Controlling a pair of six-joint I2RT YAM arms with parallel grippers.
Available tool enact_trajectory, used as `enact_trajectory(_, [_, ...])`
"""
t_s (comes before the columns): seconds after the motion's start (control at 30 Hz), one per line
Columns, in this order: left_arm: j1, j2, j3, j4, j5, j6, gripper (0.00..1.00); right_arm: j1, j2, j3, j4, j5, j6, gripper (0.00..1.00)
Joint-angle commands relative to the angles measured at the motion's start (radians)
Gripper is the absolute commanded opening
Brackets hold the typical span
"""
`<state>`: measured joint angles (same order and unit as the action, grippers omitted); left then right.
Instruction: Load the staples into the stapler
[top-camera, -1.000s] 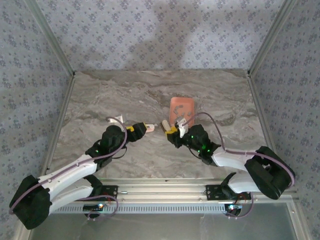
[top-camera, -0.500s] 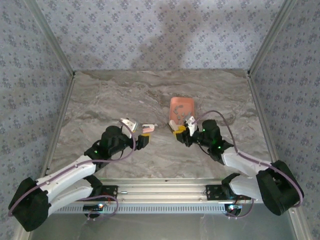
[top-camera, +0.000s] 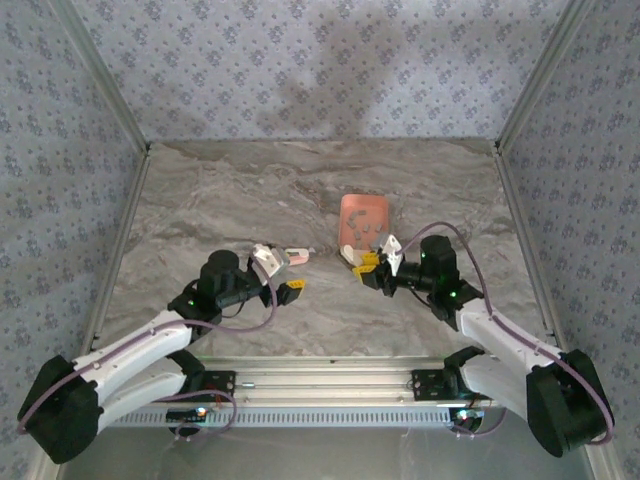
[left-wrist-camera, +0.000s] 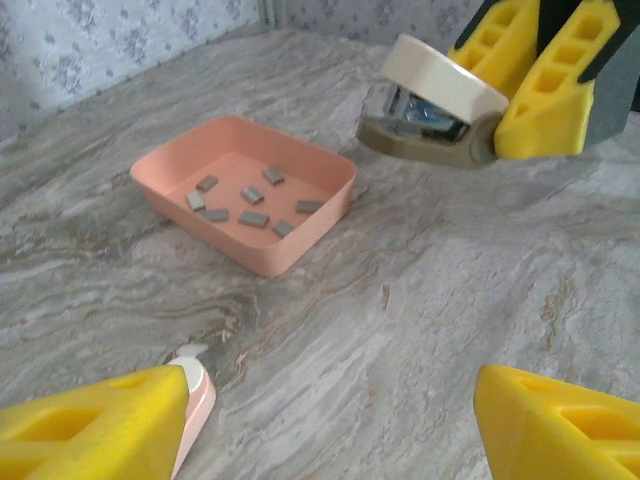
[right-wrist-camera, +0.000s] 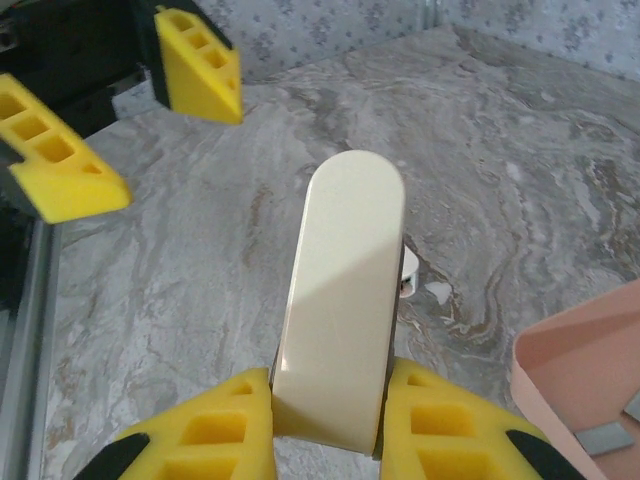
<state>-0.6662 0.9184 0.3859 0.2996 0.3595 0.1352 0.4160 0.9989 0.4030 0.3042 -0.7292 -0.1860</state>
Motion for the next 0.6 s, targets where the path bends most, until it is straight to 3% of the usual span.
enact_trajectory(0.0, [0.036,0.016,-0.025,0.128,0.139,0.03,0.74,-0.01,0.022,0.044,-0.03,-0.105,-0.075,0.0])
enact_trajectory(0.2, [0.06,0.042,-0.006,0.124,0.277,0.076,0.7,-0.013,0.068,0.08,-0.058,-0.185,-0.138,0.0])
enact_trajectory(0.43, [0.061,0.078,0.072,0.004,0.323,0.176,0.7,-0.011,0.106,0.15,-0.179,-0.21,-0.247,0.0])
enact_trajectory(0.57, [0.058,0.121,0.095,0.023,0.352,0.185,0.7,-0.004,0.125,0.183,-0.268,-0.245,-0.351,0.0])
